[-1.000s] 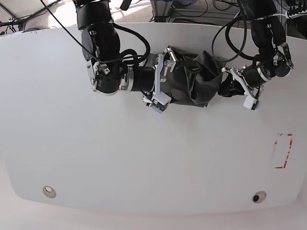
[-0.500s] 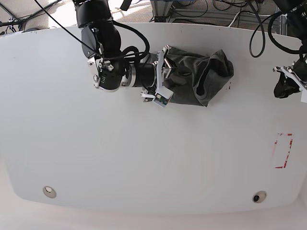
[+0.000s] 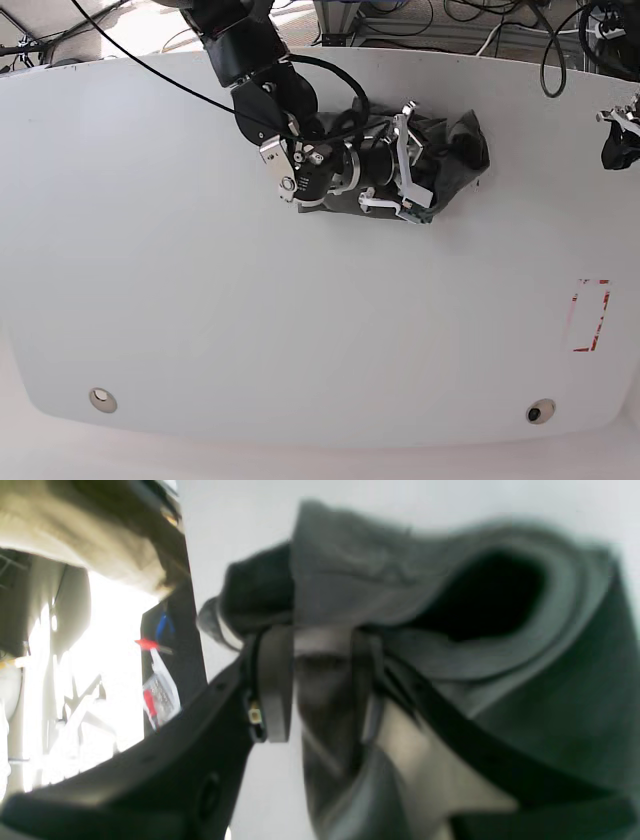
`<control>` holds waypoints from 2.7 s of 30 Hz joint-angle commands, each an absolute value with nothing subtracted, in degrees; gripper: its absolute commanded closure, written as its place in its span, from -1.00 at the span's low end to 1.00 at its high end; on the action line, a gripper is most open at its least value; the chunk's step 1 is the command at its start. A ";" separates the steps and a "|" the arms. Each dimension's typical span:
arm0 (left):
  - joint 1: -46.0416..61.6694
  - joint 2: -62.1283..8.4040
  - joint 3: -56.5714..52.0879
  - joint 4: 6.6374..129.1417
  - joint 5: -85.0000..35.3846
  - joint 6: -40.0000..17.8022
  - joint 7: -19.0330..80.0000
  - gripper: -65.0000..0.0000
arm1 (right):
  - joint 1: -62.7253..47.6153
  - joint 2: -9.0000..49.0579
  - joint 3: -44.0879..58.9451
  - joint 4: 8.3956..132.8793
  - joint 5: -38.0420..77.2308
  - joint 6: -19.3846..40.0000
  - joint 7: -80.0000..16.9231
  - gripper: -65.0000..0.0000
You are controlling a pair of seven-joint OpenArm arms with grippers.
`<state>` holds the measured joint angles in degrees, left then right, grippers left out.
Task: Fold the T-shirt properly
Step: 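Press the folded bundle with the right gripper while the left gripper withdraws, then grasp both ends of the folded bundle with both grippers, then carry the folded bundle with the left gripper toward the red-marked area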
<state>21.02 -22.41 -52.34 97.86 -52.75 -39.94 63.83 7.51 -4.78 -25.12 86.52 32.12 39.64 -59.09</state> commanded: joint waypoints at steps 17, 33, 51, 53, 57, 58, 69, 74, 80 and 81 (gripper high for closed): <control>22.20 -23.69 -43.74 102.46 -52.70 -40.00 62.55 0.79 | 19.38 -0.48 -24.92 86.11 36.09 40.00 -51.30 0.44; 10.42 -10.59 -14.02 108.18 -26.95 -40.00 62.73 0.79 | 9.27 14.99 -22.73 97.36 35.91 38.55 -50.51 0.45; 9.54 -4.97 -2.33 106.07 -15.87 -40.00 58.59 0.79 | 10.15 17.98 -15.96 89.10 35.82 39.16 -44.53 0.65; 10.33 -5.67 -2.33 106.07 -15.96 -40.00 58.59 0.79 | 10.07 17.89 -15.96 88.92 35.82 39.16 -44.00 0.66; 10.77 -7.52 -2.33 105.71 -16.04 -40.00 58.59 0.79 | 9.54 17.98 -15.78 87.16 35.38 39.16 -42.59 0.66; 10.77 -7.60 -2.33 105.71 -16.04 -40.00 58.59 0.79 | 9.54 18.07 -15.78 86.90 34.86 39.16 -41.80 0.66; 6.02 -10.51 -1.71 99.47 -15.87 -40.00 58.42 0.79 | 6.81 17.01 -15.87 83.38 25.01 39.16 -36.97 0.67; -0.13 -12.44 -1.54 91.82 -15.87 -40.00 56.66 0.79 | 4.88 17.01 -15.87 84.00 25.01 39.16 -37.05 0.67; -6.64 -13.49 -1.45 82.51 -15.78 -40.00 52.97 0.79 | 0.48 16.84 -15.96 89.71 25.01 38.55 -37.32 0.67; -8.31 -13.49 -0.92 80.57 -15.34 -40.00 52.88 0.79 | -0.57 16.57 -15.96 90.86 25.01 38.55 -37.41 0.67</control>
